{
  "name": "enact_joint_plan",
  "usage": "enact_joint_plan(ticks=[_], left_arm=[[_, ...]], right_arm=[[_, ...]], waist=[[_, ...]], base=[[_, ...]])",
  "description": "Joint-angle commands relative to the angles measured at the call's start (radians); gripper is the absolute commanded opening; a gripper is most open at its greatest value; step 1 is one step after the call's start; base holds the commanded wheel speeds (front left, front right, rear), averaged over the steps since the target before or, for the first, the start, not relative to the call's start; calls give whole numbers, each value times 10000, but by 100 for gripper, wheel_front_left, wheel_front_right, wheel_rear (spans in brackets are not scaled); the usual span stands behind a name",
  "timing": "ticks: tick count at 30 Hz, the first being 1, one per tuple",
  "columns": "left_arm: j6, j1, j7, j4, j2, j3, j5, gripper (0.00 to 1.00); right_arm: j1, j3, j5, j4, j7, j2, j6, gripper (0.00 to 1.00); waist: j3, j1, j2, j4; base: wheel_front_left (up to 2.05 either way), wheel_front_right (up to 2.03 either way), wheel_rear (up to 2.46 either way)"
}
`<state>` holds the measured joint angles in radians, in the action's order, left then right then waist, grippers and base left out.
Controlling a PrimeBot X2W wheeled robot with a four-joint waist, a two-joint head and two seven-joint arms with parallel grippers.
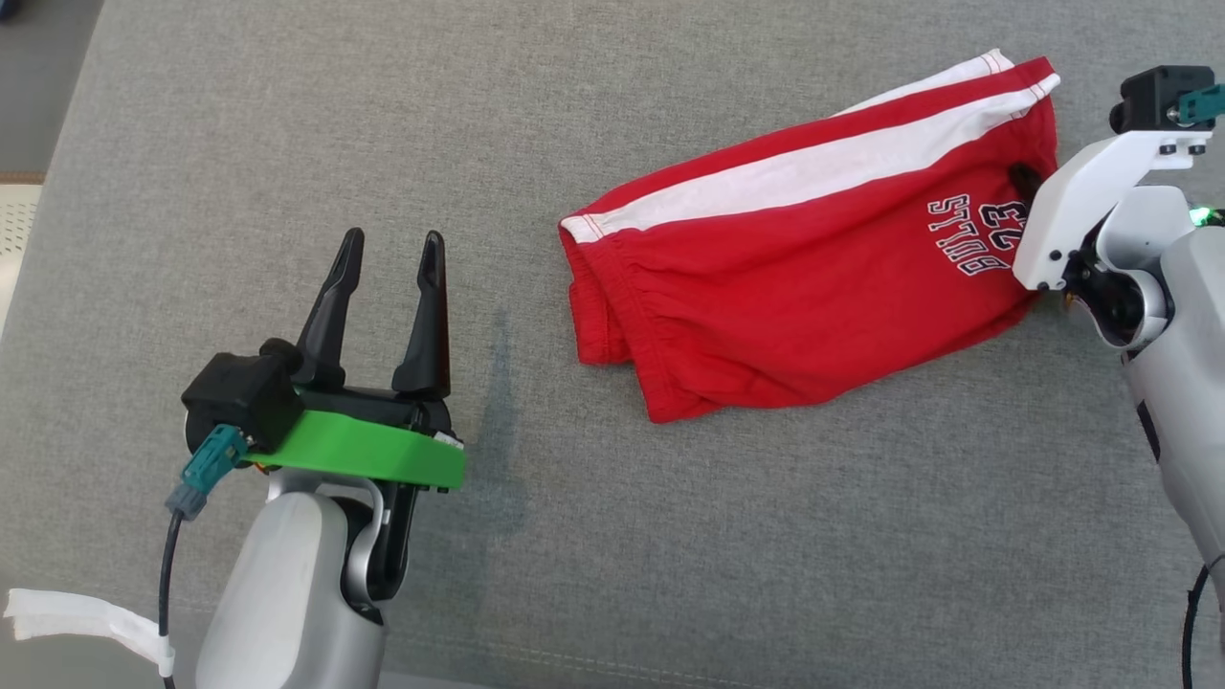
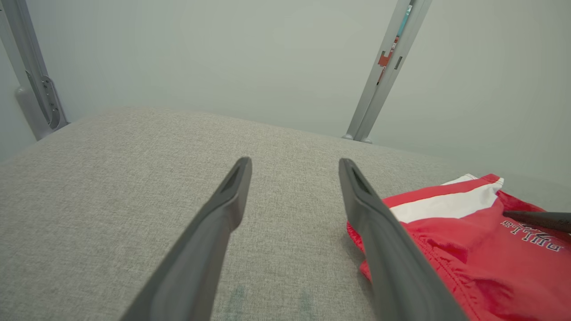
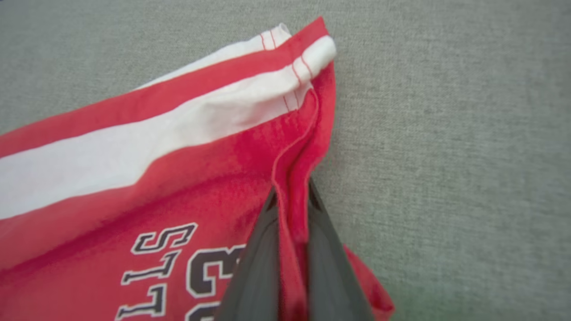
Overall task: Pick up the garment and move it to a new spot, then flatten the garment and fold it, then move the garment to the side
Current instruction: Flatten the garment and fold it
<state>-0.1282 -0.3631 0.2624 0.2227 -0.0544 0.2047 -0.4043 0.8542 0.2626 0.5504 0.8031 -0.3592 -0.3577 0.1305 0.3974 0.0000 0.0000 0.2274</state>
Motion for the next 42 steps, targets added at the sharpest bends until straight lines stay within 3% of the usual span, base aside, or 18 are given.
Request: enact_joint_plan(ticks=[1, 6, 14, 21, 27, 36, 42], left_arm=[[-40, 42, 26, 11, -29, 7, -38, 100], [-37, 22, 26, 79, -71, -49, -67, 100], [-38, 302, 26, 201, -196, -112, -165, 100], [-38, 511, 26, 259, -259, -197, -226, 100], [-38, 507, 26, 321, -263, -45, -235, 100], [-38, 674, 26, 368, -364, 71, -313, 100], [-39, 646, 26, 328, -353, 154, -340, 100]], right_arm=[[-365, 102, 3, 96, -5, 197, 1, 0], [-337, -161, -41, -112, 584, 115, 1, 0], [-1179, -2165, -727, -351, 2195, -376, -8, 0], [-2082, -3707, -1749, -1187, 2230, -283, -7, 0], [-2576, -4473, -3004, -2666, 1754, 110, -7, 0], [-3168, -2918, -3701, -5198, 340, 1249, -5, 0], [-2830, -1488, -3869, -5238, -484, 1907, -5, 0]], waist=[[23, 0, 0, -29], [-64, 0, 0, -160], [-570, 0, 0, -532], [-880, 0, 0, -1000], [-1100, 0, 0, -1128], [-1588, 0, 0, -1094], [-1619, 0, 0, -953]], base=[[0, 0, 0], [0, 0, 0], [0, 0, 0], [0, 0, 0], [0, 0, 0], [0, 0, 0], [0, 0, 0]])
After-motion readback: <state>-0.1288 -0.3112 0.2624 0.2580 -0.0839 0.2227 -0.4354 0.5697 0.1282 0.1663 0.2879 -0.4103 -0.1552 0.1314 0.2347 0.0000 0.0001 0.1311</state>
